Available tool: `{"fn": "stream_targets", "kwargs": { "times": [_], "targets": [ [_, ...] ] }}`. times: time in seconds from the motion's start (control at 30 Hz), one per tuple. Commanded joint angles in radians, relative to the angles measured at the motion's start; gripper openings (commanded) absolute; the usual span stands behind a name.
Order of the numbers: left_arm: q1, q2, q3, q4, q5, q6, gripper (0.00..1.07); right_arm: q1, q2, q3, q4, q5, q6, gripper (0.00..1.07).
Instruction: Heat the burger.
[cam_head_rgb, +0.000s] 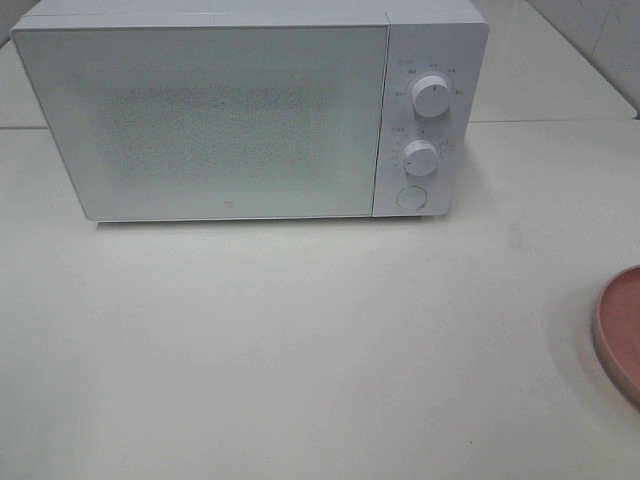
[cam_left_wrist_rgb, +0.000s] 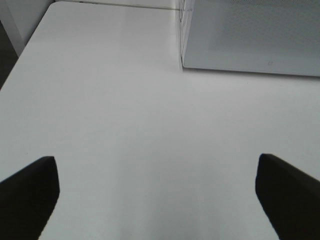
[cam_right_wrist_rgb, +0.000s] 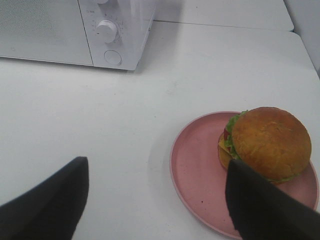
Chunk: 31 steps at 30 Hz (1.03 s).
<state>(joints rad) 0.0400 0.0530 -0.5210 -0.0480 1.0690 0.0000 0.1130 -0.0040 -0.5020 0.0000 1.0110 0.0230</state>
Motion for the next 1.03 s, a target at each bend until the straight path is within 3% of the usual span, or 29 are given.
{"fn": "stream_targets", "kwargs": {
  "times": [0.03,1.03],
  "targets": [
    [0.004,-0.080,0.002,0.004,0.002,0.000,1.01,-0.007,-0.027,0.003,0.000,-0.016,-0.011,0.75],
    [0.004,-0.074,0.002,0.002,0.002,0.000,1.01,-0.007,-0.026,0.003,0.000,-0.016,-0.011,0.75]
  ]
}}
